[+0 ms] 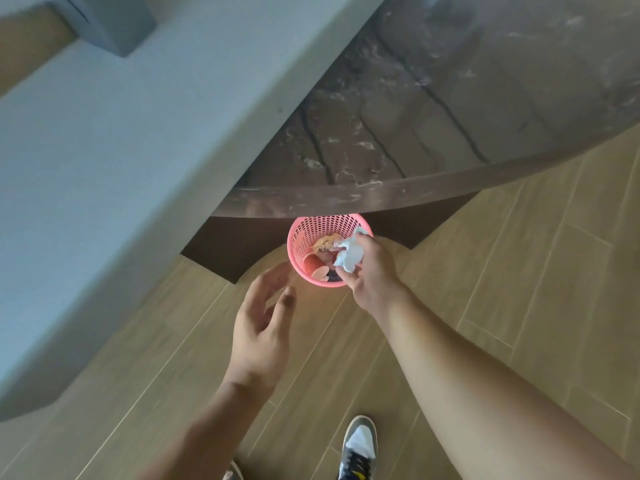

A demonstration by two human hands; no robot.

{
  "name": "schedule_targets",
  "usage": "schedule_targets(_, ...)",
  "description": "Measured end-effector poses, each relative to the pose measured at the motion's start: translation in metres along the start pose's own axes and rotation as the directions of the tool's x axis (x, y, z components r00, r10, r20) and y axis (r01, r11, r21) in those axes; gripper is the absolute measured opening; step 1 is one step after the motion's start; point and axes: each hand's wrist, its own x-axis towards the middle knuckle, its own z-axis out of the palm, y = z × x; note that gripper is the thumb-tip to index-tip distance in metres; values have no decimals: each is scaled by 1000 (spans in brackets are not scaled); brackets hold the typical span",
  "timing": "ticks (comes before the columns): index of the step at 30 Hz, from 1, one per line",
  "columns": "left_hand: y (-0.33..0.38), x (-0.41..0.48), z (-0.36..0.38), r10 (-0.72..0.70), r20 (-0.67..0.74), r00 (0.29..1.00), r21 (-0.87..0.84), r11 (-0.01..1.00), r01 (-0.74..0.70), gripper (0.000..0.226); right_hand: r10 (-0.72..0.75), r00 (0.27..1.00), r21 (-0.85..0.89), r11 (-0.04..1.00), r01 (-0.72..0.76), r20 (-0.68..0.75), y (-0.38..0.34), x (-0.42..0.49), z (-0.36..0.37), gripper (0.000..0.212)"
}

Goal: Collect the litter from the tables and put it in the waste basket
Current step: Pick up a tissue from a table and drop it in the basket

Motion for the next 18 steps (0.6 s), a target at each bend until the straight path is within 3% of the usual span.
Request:
schedule_targets(4,6,4,-3,-1,-9,1000,-7,1000,1,25,-52,996,-34,998,54,67,-22,9,16,51)
schedule_targets(8,8,5,-5,-10,-45,999,15,1000,11,27,-134,988,-77,987,139,71,-25,12,7,35)
schedule_targets(11,13,3,-5,-6,-59,998,36,999,8,30,-226,969,-159,958,239,95,-23,-3,-7,11)
schedule_targets(18,37,-20,-7,9,-107,994,10,1000,-8,29,-356,908,-128,913,388,221,-17,-68,-18,19)
